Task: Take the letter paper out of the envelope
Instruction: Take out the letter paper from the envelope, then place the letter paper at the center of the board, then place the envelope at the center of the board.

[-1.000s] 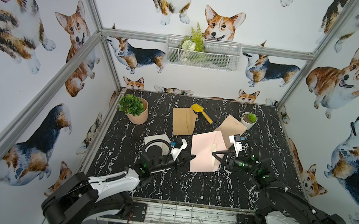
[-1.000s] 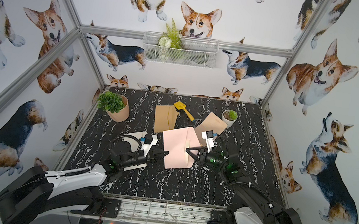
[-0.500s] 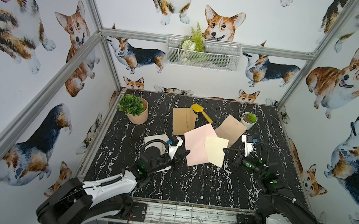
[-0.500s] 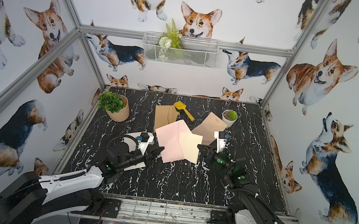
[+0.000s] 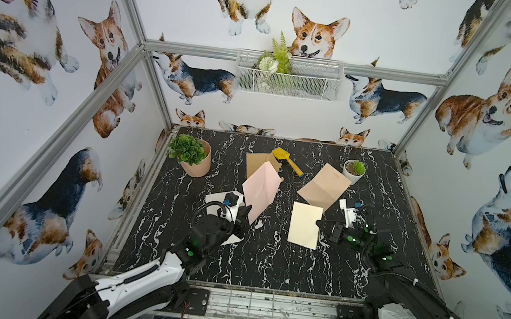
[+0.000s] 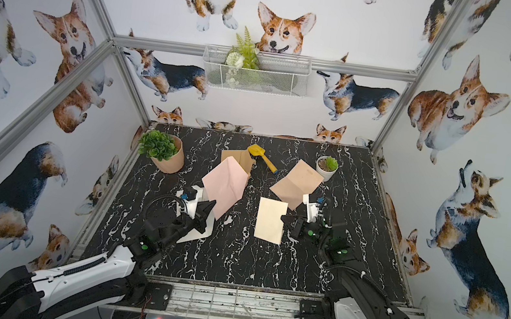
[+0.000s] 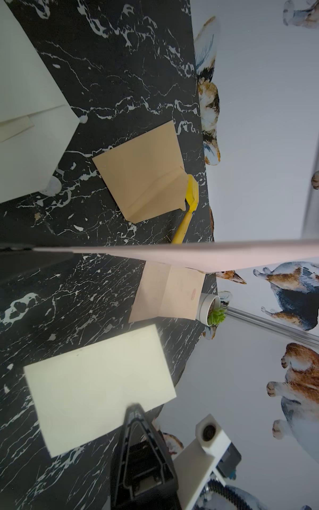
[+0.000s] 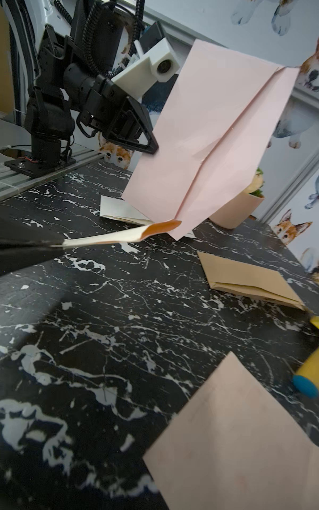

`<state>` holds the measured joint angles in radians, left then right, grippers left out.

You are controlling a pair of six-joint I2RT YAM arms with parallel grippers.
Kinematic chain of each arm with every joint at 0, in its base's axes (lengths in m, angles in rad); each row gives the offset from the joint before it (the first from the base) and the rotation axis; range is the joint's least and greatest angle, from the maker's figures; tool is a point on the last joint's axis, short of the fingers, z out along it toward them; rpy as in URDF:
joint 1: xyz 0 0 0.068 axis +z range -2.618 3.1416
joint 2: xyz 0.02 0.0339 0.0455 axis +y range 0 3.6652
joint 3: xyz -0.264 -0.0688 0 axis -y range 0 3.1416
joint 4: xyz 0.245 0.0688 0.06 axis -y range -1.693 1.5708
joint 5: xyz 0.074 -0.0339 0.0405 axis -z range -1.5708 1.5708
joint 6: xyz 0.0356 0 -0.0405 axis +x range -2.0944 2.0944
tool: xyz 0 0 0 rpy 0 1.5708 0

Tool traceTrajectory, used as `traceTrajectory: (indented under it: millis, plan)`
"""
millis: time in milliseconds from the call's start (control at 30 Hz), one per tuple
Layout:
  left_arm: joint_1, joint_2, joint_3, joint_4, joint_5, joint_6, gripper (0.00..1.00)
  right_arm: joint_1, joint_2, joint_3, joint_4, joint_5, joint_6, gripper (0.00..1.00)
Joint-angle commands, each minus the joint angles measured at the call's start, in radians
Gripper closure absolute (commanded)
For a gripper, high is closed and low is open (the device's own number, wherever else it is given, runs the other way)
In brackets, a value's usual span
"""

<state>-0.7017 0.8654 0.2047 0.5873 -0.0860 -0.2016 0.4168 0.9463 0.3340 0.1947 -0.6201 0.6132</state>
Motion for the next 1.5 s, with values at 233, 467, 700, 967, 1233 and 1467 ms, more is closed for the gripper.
traceTrajectory:
  millis: [233, 467, 700, 967, 1233, 1467]
  plan:
    - [0.001, 0.019, -0.006, 0.048, 0.003, 0.007, 0.97, 0.205, 0.122, -0.012, 0.01, 0.188, -0.032, 0.96]
    - [0.0, 0.006, -0.021, 0.097, 0.071, 0.022, 0.97, 0.205, 0.274, 0.031, 0.063, 0.163, -0.042, 0.75]
    - [0.001, 0.027, -0.025, 0.163, 0.174, 0.026, 0.96, 0.206, 0.25, 0.09, -0.006, 0.22, -0.085, 0.51]
    - [0.0, 0.062, -0.028, 0.246, 0.284, 0.006, 0.95, 0.205, 0.166, 0.084, 0.024, 0.26, -0.113, 0.47]
    - [0.0, 0.137, 0.004, 0.293, 0.401, -0.027, 0.93, 0.205, 0.136, 0.021, 0.259, 0.298, -0.12, 0.45]
    - [0.0, 0.232, 0.036, 0.356, 0.51, -0.072, 0.91, 0.206, 0.139, 0.06, 0.287, 0.294, -0.154, 0.44]
